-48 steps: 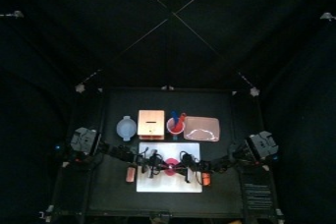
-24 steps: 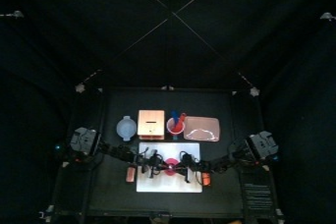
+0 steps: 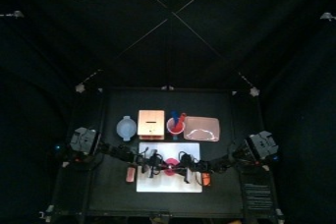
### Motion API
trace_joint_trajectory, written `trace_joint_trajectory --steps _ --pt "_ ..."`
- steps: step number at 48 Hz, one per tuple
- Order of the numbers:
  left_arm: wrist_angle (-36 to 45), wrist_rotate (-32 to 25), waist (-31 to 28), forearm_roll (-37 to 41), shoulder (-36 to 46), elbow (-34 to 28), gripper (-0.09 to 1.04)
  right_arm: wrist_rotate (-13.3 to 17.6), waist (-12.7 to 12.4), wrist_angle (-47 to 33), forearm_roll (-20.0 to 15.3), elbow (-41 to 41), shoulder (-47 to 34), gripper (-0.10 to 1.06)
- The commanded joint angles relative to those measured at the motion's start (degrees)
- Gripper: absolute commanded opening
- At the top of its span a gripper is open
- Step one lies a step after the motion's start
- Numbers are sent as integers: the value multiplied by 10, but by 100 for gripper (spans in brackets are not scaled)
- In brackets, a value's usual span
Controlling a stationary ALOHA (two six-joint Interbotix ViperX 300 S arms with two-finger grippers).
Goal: Get the cutter from the drawer then cut the dough then place the extra dough in the bowl
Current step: Cut the dough
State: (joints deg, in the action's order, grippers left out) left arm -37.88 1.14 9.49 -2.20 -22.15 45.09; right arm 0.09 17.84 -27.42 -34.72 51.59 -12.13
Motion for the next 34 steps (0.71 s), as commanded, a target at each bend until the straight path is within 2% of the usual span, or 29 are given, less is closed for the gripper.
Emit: trace_joint_trajectory --steps 1,22,34 --pt "38 9 -4 -3 -16 8 53 8 -18 33 -1 3 -27 54" --pt "38 5 0 1 8 10 57 6 -21 32 -1 4 -12 55" --pt "39 5 2 4 12 13 71 5 -23 25 7 5 3 59"
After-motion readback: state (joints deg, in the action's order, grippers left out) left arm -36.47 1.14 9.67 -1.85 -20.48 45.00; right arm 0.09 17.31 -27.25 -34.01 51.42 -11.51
